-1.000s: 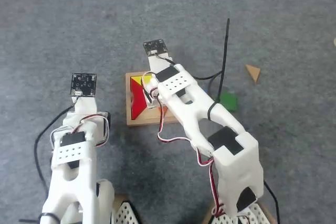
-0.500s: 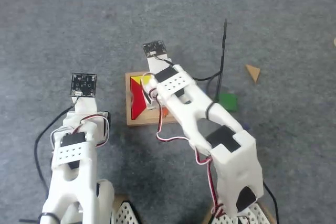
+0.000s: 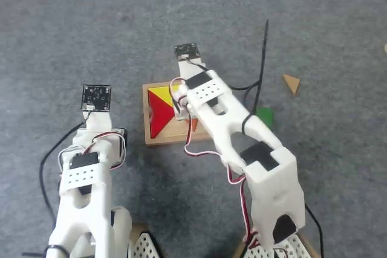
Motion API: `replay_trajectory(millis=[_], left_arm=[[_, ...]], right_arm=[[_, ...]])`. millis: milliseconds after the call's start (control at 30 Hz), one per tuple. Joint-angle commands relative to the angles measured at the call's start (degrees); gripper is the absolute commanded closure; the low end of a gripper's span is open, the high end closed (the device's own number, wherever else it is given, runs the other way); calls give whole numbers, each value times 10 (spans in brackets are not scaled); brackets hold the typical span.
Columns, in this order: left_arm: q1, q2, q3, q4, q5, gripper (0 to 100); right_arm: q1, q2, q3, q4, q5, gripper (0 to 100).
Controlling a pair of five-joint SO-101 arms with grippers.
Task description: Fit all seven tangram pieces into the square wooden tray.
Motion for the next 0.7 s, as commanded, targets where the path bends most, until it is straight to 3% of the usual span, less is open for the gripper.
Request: replay_trajectory(millis=[0, 200, 333, 433, 533, 600, 667], left_arm=[[3, -12, -3, -11, -8, 826], [3, -12, -3, -11, -8, 826], [3, -12, -3, -11, -8, 826], [1, -12, -3, -11, -8, 826], [-15, -18, -22, 7, -8, 826], [-26, -18, -87, 106, -6, 826], [-13, -18, -178, 262, -4, 826]], right_arm=[[13, -24, -25, 15, 9, 991], [40, -173, -63, 118, 25, 991], [88, -293, -70, 204, 96, 991], [164, -352, -60, 294, 189, 991], [237, -374, -17, 320, 247, 991], [266, -383, 38, 298, 252, 991], [284, -393, 98, 258, 272, 991]])
